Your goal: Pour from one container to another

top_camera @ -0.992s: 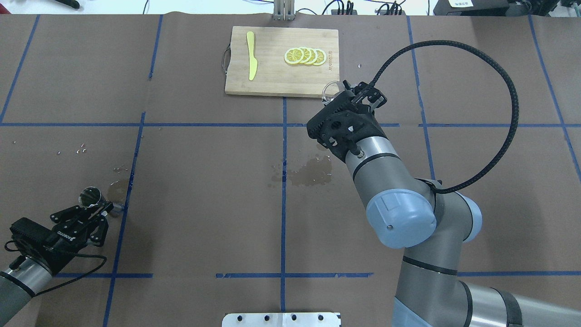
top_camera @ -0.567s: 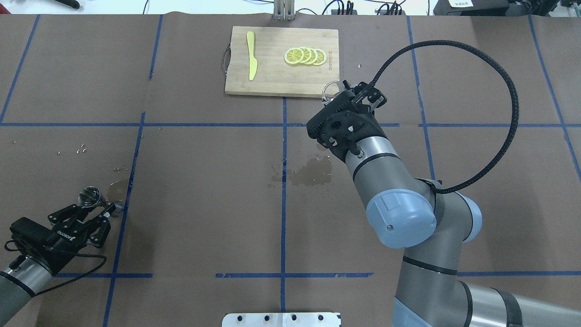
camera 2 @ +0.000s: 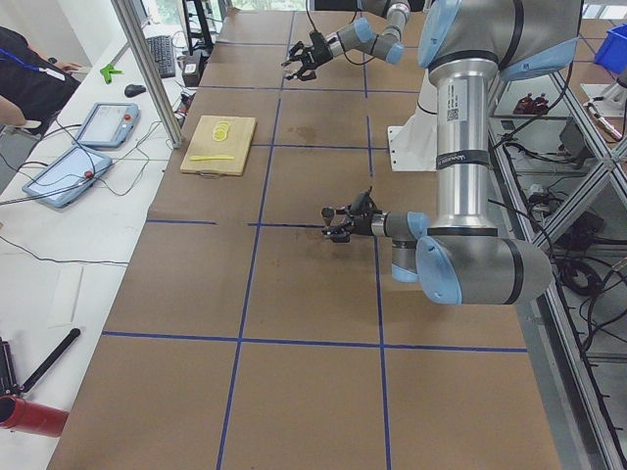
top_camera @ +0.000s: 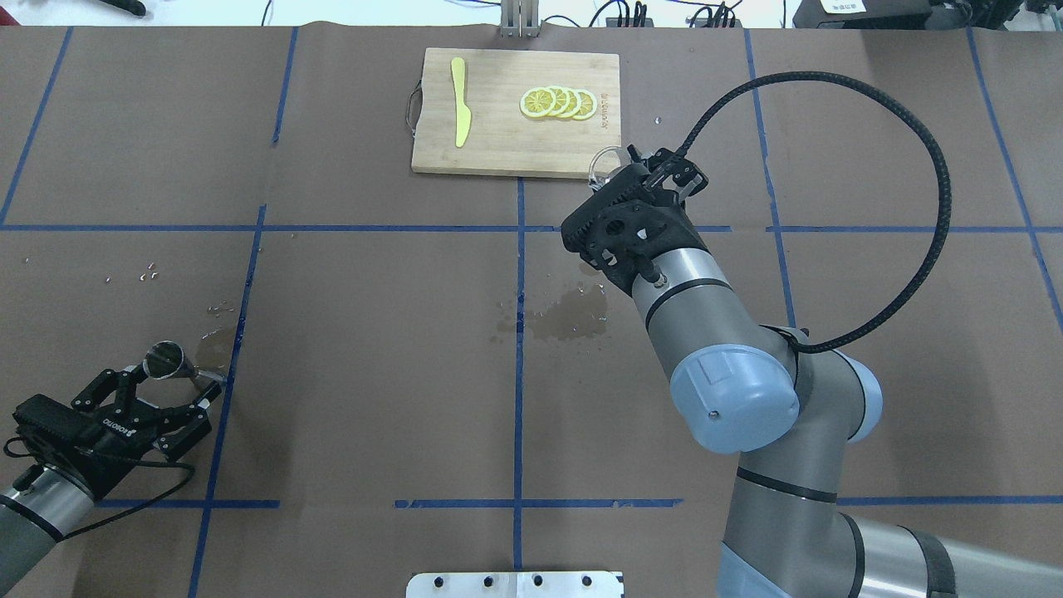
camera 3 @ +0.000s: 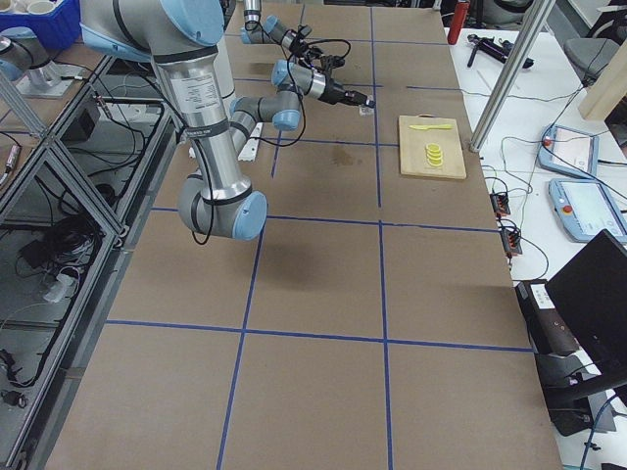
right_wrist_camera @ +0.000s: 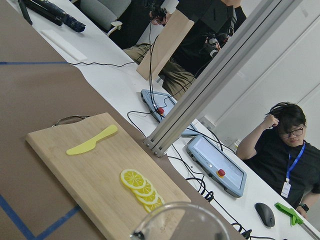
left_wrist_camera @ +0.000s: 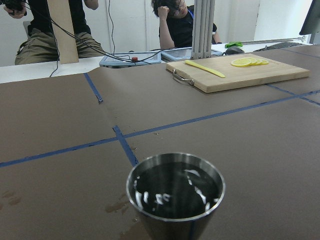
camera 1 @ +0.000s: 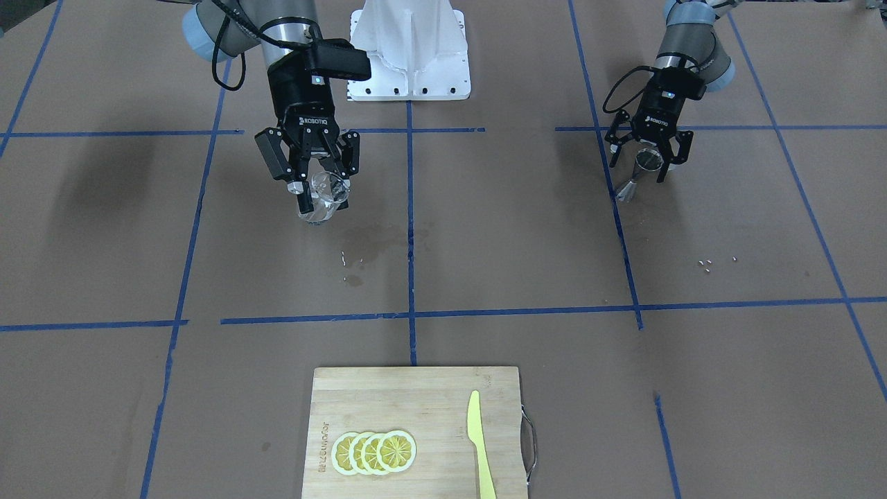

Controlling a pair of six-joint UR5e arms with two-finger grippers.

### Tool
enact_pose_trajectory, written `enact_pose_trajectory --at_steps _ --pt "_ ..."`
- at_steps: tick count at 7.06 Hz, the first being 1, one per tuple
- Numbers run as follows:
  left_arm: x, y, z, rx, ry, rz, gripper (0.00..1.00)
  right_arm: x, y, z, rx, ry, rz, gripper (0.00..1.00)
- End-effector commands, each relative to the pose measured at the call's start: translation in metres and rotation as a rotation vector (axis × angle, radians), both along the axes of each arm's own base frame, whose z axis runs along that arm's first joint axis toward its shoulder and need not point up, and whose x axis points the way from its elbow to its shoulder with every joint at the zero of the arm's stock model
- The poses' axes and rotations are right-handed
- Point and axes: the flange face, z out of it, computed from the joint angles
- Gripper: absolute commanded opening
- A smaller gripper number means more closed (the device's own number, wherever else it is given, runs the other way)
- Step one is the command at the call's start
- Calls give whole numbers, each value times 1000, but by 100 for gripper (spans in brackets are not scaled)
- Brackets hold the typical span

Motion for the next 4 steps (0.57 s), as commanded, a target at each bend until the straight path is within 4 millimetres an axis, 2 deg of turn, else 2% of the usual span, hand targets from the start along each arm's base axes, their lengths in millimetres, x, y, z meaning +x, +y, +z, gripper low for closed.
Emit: enact_pose_trajectory --at_steps 1,4 --pt "-12 -3 -22 6 45 -51 99 0 0 0 0 -1 0 0" --pt "-20 -6 -28 8 57 -71 99 0 0 0 0 1 0 0"
